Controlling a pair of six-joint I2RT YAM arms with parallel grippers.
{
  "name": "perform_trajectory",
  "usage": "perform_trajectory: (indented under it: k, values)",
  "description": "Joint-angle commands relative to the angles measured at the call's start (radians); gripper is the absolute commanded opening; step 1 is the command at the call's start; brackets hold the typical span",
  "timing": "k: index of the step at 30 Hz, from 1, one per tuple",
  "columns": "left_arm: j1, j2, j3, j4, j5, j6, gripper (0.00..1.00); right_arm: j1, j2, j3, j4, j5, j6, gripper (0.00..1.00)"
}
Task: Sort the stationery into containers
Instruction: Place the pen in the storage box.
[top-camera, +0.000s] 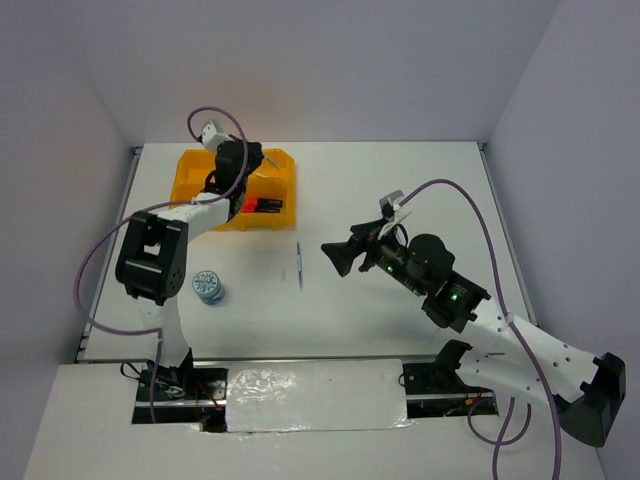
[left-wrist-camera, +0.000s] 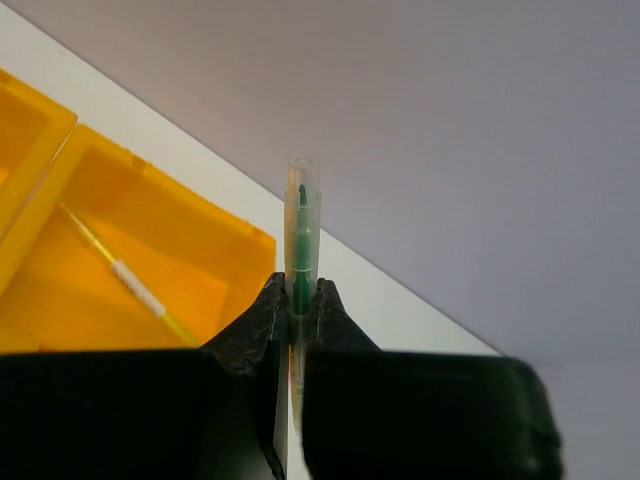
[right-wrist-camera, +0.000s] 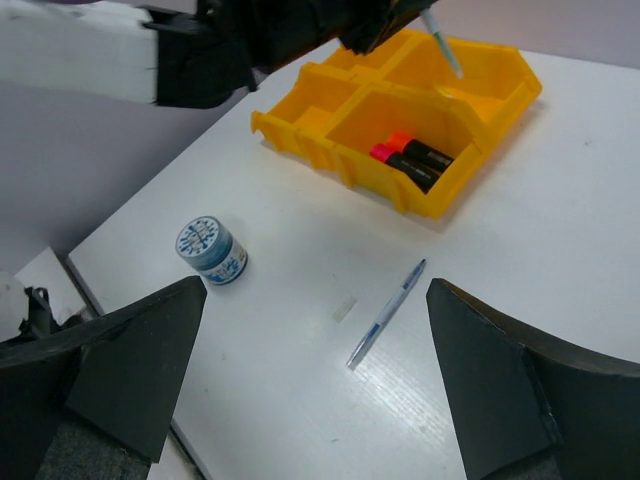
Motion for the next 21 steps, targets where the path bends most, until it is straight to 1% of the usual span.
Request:
perform_trajectory:
  k: [1, 2, 4, 7, 8, 11, 12, 14, 15, 16, 17, 18, 19, 20, 21]
  values:
    - [0.021, 0.105, 0.086, 0.229, -0.023, -0.001, 0.02, -0.007, -0.036, -0.047, 0.045, -0.055, 0.040, 1.00]
    - [0.023, 0.132, 0.113, 0.268, -0.026, 0.008, 0.04, -0.006, -0.041, -0.058, 0.081, -0.090, 0.046, 1.00]
    - [0.023, 0.201, 0.144, 0.285, -0.044, 0.029, 0.08, -0.004, -0.038, -0.064, 0.086, -0.109, 0.061, 1.00]
    - [0.027, 0.290, 0.208, 0.323, -0.029, 0.071, 0.11, -0.001, -0.027, -0.072, 0.111, -0.137, 0.080, 1.00]
    - [0.029, 0.300, 0.219, 0.313, -0.027, 0.075, 0.12, 0.000, -0.026, -0.073, 0.119, -0.138, 0.080, 1.00]
    - [0.029, 0.315, 0.219, 0.312, -0.044, 0.081, 0.21, 0.002, -0.012, -0.070, 0.130, -0.126, 0.075, 1.00]
    - [0.029, 0.316, 0.215, 0.314, -0.052, 0.078, 0.27, 0.003, -0.006, -0.067, 0.128, -0.125, 0.073, 1.00]
    - [0.030, 0.321, 0.204, 0.320, -0.058, 0.094, 0.34, 0.003, 0.008, -0.055, 0.130, -0.134, 0.070, 1.00]
    - [0.033, 0.323, 0.202, 0.323, -0.055, 0.106, 0.40, 0.003, 0.010, -0.053, 0.136, -0.138, 0.070, 1.00]
    - [0.036, 0.326, 0.199, 0.326, -0.049, 0.111, 0.40, 0.003, 0.014, -0.056, 0.139, -0.141, 0.073, 1.00]
    - [0.038, 0.326, 0.196, 0.322, -0.049, 0.109, 0.43, 0.003, 0.017, -0.058, 0.145, -0.146, 0.073, 1.00]
    - [0.042, 0.326, 0.192, 0.337, -0.035, 0.111, 0.54, 0.003, 0.020, -0.058, 0.151, -0.144, 0.075, 1.00]
    - [0.046, 0.321, 0.190, 0.337, -0.020, 0.108, 0.59, 0.003, 0.029, -0.055, 0.147, -0.140, 0.075, 1.00]
    - [0.047, 0.317, 0.190, 0.326, -0.020, 0.100, 0.69, 0.003, 0.037, -0.052, 0.139, -0.137, 0.075, 1.00]
    - [0.047, 0.301, 0.190, 0.320, -0.016, 0.098, 0.77, 0.002, 0.043, -0.046, 0.138, -0.134, 0.075, 1.00]
